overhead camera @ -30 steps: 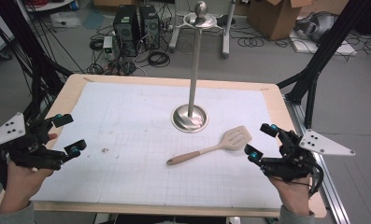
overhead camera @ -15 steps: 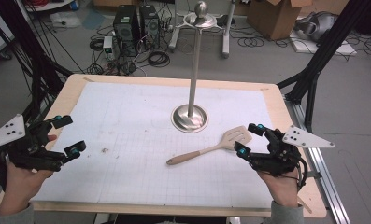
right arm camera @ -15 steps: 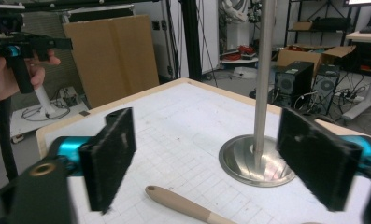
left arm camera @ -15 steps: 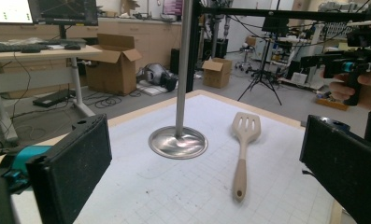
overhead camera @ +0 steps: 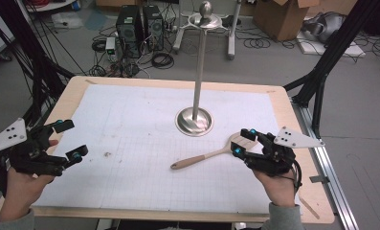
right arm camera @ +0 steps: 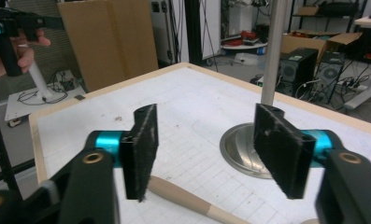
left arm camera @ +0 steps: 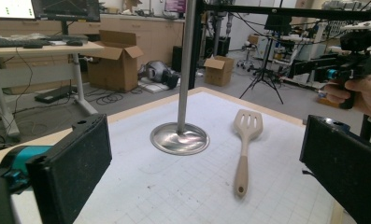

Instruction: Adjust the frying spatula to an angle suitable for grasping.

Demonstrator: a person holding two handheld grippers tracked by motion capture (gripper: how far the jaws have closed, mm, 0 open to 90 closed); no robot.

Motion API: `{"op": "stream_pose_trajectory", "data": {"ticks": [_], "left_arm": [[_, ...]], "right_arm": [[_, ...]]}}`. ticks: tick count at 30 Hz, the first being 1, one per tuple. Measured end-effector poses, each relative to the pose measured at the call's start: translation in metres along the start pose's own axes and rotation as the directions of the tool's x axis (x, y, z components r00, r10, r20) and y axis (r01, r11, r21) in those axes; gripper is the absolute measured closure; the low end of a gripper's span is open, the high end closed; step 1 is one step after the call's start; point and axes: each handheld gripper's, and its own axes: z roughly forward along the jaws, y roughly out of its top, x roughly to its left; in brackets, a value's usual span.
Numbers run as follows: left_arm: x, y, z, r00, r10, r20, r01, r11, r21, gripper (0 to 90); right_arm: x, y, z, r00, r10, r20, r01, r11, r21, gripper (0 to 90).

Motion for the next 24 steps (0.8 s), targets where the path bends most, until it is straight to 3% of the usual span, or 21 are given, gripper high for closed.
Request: {"op": "stream_pose_trajectory", "data": {"ticks": [18,24], "left_arm": [[0.001,-0.004,0.004,1.0000,-0.002,0.004,0.002,0.9998,0.018,2.6],[0.002,-0.004,0.003,1.0000,-0.006,-0.002,0.006,0.9999,0.016,2.6]], "right_arm": [[-0.001,-0.010,0.016,0.9999,-0.014,0.008,0.013,0.998,0.060,68.9],[-0.002,-0.013,0.020,0.9997,-0.023,0.011,0.022,0.997,0.067,74.3]]}}
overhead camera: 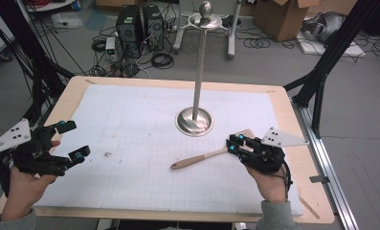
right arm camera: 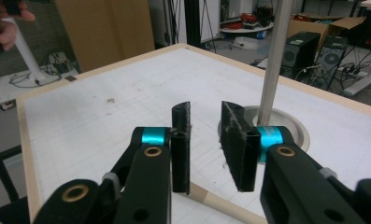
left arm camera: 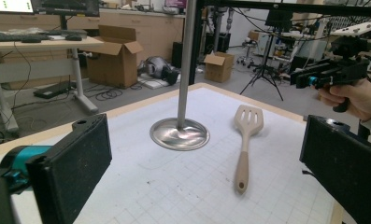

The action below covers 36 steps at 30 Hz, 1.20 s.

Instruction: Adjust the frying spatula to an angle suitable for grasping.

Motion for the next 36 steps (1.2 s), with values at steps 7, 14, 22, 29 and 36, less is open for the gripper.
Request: {"op": "stream_pose_trajectory", "data": {"ticks": [7,14,22,29,36], "left_arm": [[0.000,-0.001,0.000,1.0000,-0.001,0.001,0.001,1.0000,0.001,2.6],[0.000,-0.002,0.000,1.0000,-0.007,-0.004,0.007,1.0000,0.004,2.6],[0.001,-0.004,-0.005,0.9998,-0.010,-0.016,0.010,0.9999,0.006,2.6],[-0.001,-0.007,-0.007,0.9995,-0.015,-0.028,0.015,0.9998,0.011,2.6],[-0.003,-0.011,-0.009,0.9991,-0.003,-0.043,0.003,1.0000,0.008,2.7]], "right_arm": [[-0.001,-0.005,0.009,0.9999,-0.004,0.016,0.004,1.000,0.019,79.0],[-0.004,-0.011,0.020,0.9996,-0.021,0.021,0.020,0.998,0.053,84.5],[-0.007,-0.016,0.031,0.9991,-0.031,0.028,0.029,0.996,0.085,89.0],[-0.010,-0.018,0.042,0.9990,-0.020,0.041,0.015,0.994,0.112,89.5],[-0.012,-0.024,0.055,0.9986,-0.026,0.046,0.020,0.991,0.132,89.6]]}}
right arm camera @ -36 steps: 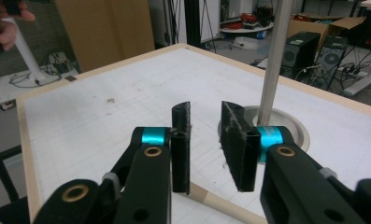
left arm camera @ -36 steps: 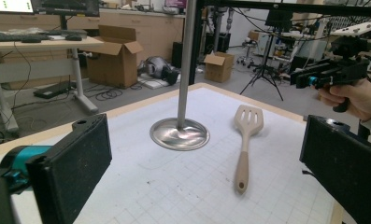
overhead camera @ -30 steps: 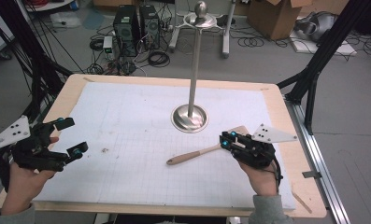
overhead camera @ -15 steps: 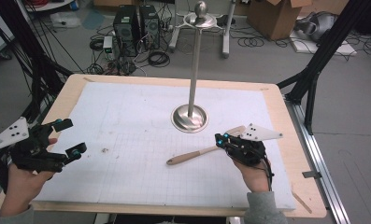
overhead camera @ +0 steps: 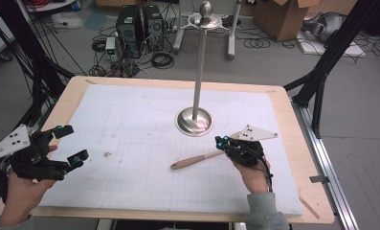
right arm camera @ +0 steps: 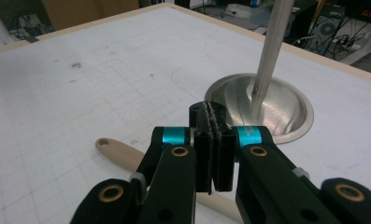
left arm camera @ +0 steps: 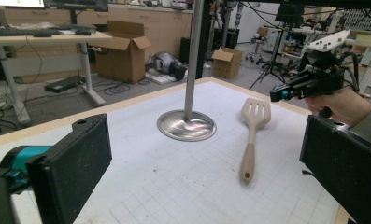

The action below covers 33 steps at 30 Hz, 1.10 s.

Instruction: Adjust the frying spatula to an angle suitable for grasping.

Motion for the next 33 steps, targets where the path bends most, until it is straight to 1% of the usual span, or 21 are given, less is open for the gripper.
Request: {"op": "stream_pose_trajectory", "data": {"ticks": [1,3,7,8,11,12,14,17,21,28,33], "left_arm": [[0.000,0.000,-0.001,1.0000,0.000,0.000,0.000,1.0000,0.000,2.6],[0.000,-0.001,-0.002,1.0000,-0.001,-0.004,0.001,1.0000,-0.002,2.7],[0.001,-0.003,-0.002,0.9999,0.003,-0.012,-0.003,1.0000,-0.001,2.7],[0.001,-0.003,-0.002,0.9999,0.003,-0.014,-0.003,1.0000,-0.001,2.6],[0.002,-0.004,-0.001,0.9998,0.002,-0.019,-0.002,1.0000,0.005,2.7],[0.002,-0.004,0.000,0.9998,0.002,-0.020,-0.002,1.0000,0.009,2.7],[0.002,-0.005,0.001,0.9998,-0.001,-0.020,0.001,1.0000,0.008,2.6],[0.002,-0.005,0.001,0.9998,-0.002,-0.018,0.003,0.9999,0.011,2.7],[0.002,-0.006,0.001,0.9999,-0.004,-0.016,0.004,0.9999,0.014,2.7],[0.002,-0.008,0.003,0.9998,-0.009,-0.016,0.009,0.9997,0.024,2.6],[0.002,-0.009,0.004,0.9998,-0.011,-0.015,0.012,0.9995,0.029,2.7]], "right_arm": [[-0.002,-0.003,0.005,0.9999,0.008,-0.006,-0.008,1.000,0.005,89.6],[-0.003,-0.005,0.008,1.0000,0.005,0.000,-0.005,1.000,0.010,89.6],[-0.003,-0.008,0.015,0.9998,0.015,-0.011,-0.015,1.000,0.025,89.6],[-0.003,-0.009,0.017,0.9999,0.008,-0.010,-0.008,1.000,0.026,89.6],[-0.002,-0.011,0.021,0.9998,0.014,-0.011,-0.013,0.999,0.044,89.6],[-0.002,-0.011,0.023,0.9999,0.002,-0.012,-0.002,0.999,0.046,89.6],[-0.001,-0.012,0.025,0.9999,0.001,-0.013,-0.001,0.999,0.052,89.6],[0.001,-0.014,0.033,1.0000,-0.004,-0.002,0.004,0.997,0.073,89.6],[0.001,-0.017,0.040,1.0000,-0.002,0.006,0.001,0.995,0.105,89.6],[0.001,-0.021,0.050,0.9999,0.009,0.010,-0.010,0.991,0.136,89.6],[0.001,-0.024,0.058,0.9997,0.011,0.019,-0.015,0.985,0.169,89.6]]}}
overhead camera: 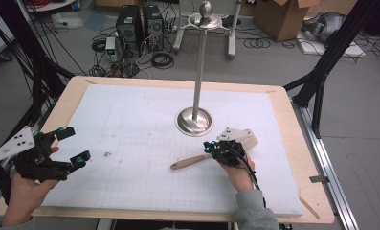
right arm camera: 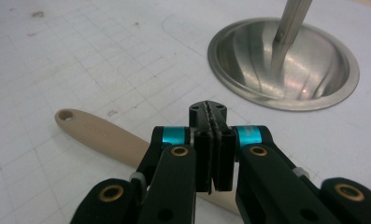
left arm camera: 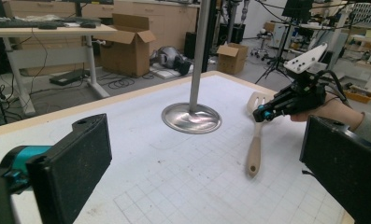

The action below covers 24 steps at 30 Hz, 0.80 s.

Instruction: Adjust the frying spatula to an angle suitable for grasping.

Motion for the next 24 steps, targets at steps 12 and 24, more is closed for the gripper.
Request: {"op": "stream_pose_trajectory", "data": {"ticks": [12,24], "left_arm": [[0.001,-0.002,0.001,1.0000,-0.004,-0.002,0.004,1.0000,0.008,2.7],[0.000,-0.004,0.003,1.0000,-0.001,-0.004,0.001,0.9996,0.028,2.7]], "right_arm": [[-0.003,-0.006,0.015,0.9990,0.017,0.041,-0.019,0.998,0.058,89.6],[-0.008,-0.009,0.021,0.9984,0.018,0.053,-0.023,0.995,0.099,89.7]]}}
